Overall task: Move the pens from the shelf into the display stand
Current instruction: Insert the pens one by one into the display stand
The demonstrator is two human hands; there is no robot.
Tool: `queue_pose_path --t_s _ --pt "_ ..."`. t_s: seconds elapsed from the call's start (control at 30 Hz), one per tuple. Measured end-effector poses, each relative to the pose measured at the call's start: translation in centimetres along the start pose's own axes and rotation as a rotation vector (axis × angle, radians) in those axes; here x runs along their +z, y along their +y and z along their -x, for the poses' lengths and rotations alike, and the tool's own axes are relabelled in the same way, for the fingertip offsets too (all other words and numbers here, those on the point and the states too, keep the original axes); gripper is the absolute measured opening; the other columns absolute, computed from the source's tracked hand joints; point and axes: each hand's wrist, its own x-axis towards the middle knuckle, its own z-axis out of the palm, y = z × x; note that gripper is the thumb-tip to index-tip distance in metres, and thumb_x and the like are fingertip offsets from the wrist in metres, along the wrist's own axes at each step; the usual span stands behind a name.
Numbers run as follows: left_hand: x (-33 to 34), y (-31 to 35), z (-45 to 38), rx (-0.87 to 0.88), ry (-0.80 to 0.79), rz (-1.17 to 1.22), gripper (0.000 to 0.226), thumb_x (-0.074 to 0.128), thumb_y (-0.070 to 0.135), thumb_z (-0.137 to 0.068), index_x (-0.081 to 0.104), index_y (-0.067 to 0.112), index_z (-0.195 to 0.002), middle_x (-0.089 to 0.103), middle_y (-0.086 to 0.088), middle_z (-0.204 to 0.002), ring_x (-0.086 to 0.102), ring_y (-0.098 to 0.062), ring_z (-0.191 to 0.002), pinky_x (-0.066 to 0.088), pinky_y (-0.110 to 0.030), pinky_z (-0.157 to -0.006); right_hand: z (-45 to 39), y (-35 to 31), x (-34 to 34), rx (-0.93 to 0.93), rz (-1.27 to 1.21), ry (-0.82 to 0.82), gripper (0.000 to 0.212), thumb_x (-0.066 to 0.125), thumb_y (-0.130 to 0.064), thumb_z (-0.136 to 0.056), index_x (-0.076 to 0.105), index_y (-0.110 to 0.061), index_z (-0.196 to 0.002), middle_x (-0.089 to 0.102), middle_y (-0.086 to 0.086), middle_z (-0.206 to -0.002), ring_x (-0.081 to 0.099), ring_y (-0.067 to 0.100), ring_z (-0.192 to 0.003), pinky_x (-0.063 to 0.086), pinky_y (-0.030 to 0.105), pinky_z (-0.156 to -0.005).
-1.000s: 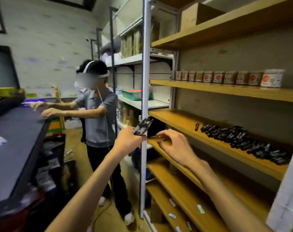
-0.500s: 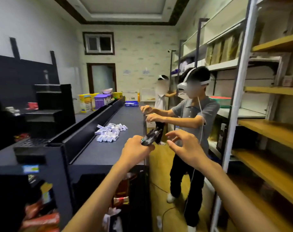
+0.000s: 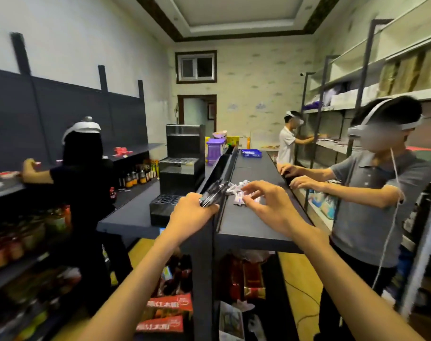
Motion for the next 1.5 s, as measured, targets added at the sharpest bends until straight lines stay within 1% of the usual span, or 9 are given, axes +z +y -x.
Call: queue_pose_path --t_s 0.17,0.27,0.53,0.67,0.77,0.93,1.07,1.3,1.5 --pt "-4.3 -4.3 -3.2 -0.027 0.017 0.067 0.035 0.074 0.032 -0.082 0.054 0.021 -0.055 0.051 0.006 -0.045 0.049 -0.016 -0.044 0.039 -0.03 -0.05 -3.7 -3.0 4.2 -0.015 -0.038 -0.062 0.022 0.07 -0.021 -0.094 0.072 -0.018 -0.115 0.072 -0.004 -0.101 0.068 0.008 -0.088 0.058 0.028 -0.081" --pt "-6.1 -6.5 -5.5 -0.033 0.028 0.103 0.039 0.075 0.035 -0.08 0.052 0.026 -0.049 0.049 0.008 -0.042 0.046 -0.009 -0.038 0.036 -0.026 -0.045 -5.7 -3.7 6.6 -0.039 -0.033 -0.077 0.023 0.069 -0.022 -0.095 0.071 -0.019 -0.118 0.071 -0.006 -0.102 0.067 0.007 -0.089 0.054 0.015 -0.075" --pt "-9.6 -10.3 -12.9 -0.001 -0.067 0.281 0.026 0.074 0.029 -0.086 0.054 0.016 -0.075 0.044 0.002 -0.045 0.04 -0.017 -0.036 0.036 -0.026 -0.041 -12.2 -3.9 12.0 -0.044 -0.05 -0.075 0.022 0.069 -0.026 -0.095 0.07 -0.022 -0.116 0.07 -0.013 -0.096 0.067 0.006 -0.088 0.056 0.031 -0.082" --pt "-10.9 -10.3 -16.6 0.038 -0.093 0.305 0.022 0.074 0.031 -0.088 0.061 0.018 -0.076 0.046 0.003 -0.049 0.04 -0.015 -0.04 0.036 -0.026 -0.038 -16.3 -3.5 13.3 -0.058 -0.07 -0.076 0.021 0.069 -0.026 -0.095 0.071 -0.022 -0.115 0.069 -0.014 -0.094 0.068 0.005 -0.084 0.052 0.016 -0.072" --pt "-11.5 -10.5 -18.9 0.081 -0.142 0.338 0.031 0.076 0.039 -0.087 0.066 0.024 -0.061 0.05 0.002 -0.05 0.042 -0.015 -0.04 0.037 -0.025 -0.038 -18.9 -3.2 14.2 -0.089 -0.088 -0.061 0.021 0.07 -0.027 -0.094 0.071 -0.025 -0.115 0.067 -0.019 -0.092 0.065 -0.004 -0.081 0.047 0.008 -0.066" --pt "-11.8 -11.4 -21.7 0.098 -0.255 0.37 0.034 0.076 0.047 -0.085 0.074 0.016 -0.071 0.047 -0.002 -0.05 0.044 -0.016 -0.04 0.039 -0.024 -0.041 -22.0 -2.8 15.7 -0.084 -0.154 -0.045 0.02 0.072 -0.026 -0.093 0.072 -0.024 -0.113 0.07 -0.012 -0.09 0.065 0.004 -0.078 0.048 0.014 -0.067" --pt "-12.0 -11.6 -23.9 0.107 -0.307 0.383 0.032 0.075 0.048 -0.086 0.078 0.017 -0.077 0.044 -0.001 -0.051 0.043 -0.017 -0.043 0.041 -0.025 -0.044 -24.2 -2.7 16.1 -0.09 -0.197 -0.046 0.017 0.072 -0.023 -0.093 0.073 -0.021 -0.11 0.071 -0.011 -0.087 0.064 -0.001 -0.07 0.048 0.013 -0.064" --pt "-11.4 -11.3 -27.3 0.117 -0.432 0.447 0.033 0.077 0.047 -0.084 0.078 0.014 -0.084 0.043 0.002 -0.053 0.042 -0.013 -0.044 0.039 -0.023 -0.043 -26.8 -2.5 15.9 -0.009 -0.352 -0.005 0.012 0.073 -0.022 -0.093 0.075 -0.022 -0.105 0.076 -0.007 -0.09 0.07 0.006 -0.079 0.051 0.016 -0.071" --pt "-10.2 -11.3 -29.7 0.157 -0.257 0.367 0.033 0.077 0.04 -0.085 0.063 0.013 -0.073 0.05 0.002 -0.049 0.044 -0.015 -0.039 0.037 -0.026 -0.04 -28.4 -3.1 15.9 0.052 -0.35 0.184 0.013 0.079 -0.029 -0.087 0.07 -0.02 -0.087 0.073 -0.001 -0.081 0.067 0.007 -0.069 0.049 0.017 -0.064"
